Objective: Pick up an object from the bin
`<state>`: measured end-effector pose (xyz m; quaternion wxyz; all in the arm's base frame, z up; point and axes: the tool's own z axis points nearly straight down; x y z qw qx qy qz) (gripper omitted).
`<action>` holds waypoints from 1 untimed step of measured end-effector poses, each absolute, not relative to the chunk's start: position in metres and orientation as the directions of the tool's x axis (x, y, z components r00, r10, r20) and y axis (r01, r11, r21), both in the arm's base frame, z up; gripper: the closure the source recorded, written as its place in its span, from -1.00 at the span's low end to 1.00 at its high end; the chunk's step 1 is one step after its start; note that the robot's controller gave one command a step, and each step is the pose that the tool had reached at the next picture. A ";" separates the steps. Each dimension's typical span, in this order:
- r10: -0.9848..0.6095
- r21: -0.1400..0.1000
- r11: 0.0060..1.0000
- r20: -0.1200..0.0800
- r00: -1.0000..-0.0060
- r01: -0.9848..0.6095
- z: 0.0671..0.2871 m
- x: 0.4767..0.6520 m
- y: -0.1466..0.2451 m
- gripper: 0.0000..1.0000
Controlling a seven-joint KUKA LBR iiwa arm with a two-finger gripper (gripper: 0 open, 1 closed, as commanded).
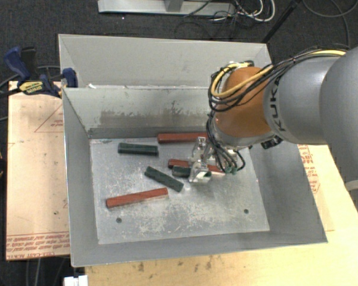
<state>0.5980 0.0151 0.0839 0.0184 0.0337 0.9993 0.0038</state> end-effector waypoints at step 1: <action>0.069 0.002 0.998 -0.001 -0.998 0.069 0.118 0.592 0.014 1.00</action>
Offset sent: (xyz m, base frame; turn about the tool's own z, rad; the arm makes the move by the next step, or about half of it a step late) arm 0.0040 0.0093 0.1425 -0.0069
